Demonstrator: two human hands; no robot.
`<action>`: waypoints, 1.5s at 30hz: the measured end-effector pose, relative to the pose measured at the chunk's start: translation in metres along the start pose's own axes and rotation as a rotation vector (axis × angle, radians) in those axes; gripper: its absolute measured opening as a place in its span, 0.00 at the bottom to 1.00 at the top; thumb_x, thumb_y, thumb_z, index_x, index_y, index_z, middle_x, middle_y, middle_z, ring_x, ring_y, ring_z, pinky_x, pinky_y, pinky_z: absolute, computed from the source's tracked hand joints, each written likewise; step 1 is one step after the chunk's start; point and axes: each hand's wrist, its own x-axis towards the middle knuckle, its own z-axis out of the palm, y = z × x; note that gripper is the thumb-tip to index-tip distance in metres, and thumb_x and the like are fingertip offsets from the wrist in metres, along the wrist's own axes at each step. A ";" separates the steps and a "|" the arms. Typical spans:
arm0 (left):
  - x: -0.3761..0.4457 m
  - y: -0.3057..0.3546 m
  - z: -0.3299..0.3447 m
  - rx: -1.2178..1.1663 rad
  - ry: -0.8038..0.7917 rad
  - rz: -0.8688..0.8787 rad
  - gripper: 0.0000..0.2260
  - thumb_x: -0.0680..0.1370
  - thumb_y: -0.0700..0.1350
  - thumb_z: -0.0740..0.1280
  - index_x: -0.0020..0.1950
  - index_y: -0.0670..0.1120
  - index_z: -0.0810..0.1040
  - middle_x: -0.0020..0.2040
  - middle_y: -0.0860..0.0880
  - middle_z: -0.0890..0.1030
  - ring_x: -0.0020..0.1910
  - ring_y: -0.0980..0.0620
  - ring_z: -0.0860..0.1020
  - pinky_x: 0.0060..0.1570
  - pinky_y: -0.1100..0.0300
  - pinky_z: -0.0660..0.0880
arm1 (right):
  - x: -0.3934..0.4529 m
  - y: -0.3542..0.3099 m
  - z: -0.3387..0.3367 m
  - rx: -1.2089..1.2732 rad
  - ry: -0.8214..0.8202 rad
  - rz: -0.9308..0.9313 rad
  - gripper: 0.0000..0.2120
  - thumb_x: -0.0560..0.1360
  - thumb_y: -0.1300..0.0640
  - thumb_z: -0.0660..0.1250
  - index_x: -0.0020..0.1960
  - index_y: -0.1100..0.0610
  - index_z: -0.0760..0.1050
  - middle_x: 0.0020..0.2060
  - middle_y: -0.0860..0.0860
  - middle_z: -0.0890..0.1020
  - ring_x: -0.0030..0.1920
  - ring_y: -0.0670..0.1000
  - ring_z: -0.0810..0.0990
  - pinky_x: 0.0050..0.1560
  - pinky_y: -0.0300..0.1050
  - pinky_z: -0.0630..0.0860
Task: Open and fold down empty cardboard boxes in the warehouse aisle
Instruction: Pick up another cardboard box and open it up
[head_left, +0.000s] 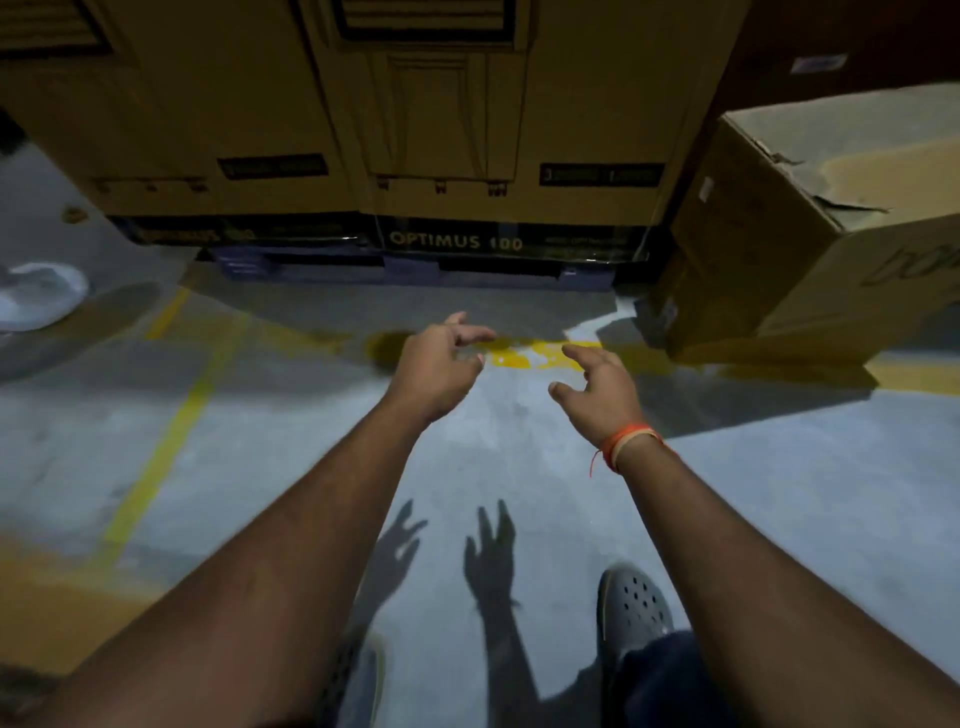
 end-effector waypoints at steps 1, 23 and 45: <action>0.020 -0.003 0.011 -0.008 -0.010 0.008 0.16 0.78 0.39 0.69 0.63 0.54 0.84 0.79 0.45 0.67 0.75 0.48 0.70 0.72 0.50 0.69 | 0.017 0.008 0.002 0.040 0.033 0.027 0.26 0.75 0.58 0.73 0.72 0.55 0.73 0.72 0.57 0.70 0.69 0.57 0.72 0.72 0.52 0.68; 0.260 0.345 0.182 -0.112 -0.547 0.228 0.16 0.79 0.39 0.68 0.63 0.55 0.83 0.76 0.46 0.71 0.71 0.63 0.68 0.73 0.48 0.70 | 0.146 0.062 -0.325 0.409 0.639 0.478 0.19 0.77 0.60 0.69 0.68 0.54 0.77 0.65 0.53 0.74 0.60 0.53 0.78 0.67 0.51 0.74; 0.592 0.429 0.356 0.487 -0.622 0.572 0.30 0.75 0.60 0.73 0.76 0.61 0.69 0.83 0.41 0.48 0.81 0.38 0.51 0.78 0.38 0.51 | 0.337 0.194 -0.405 0.373 0.843 0.830 0.37 0.73 0.41 0.74 0.76 0.29 0.58 0.76 0.55 0.57 0.71 0.56 0.72 0.68 0.39 0.63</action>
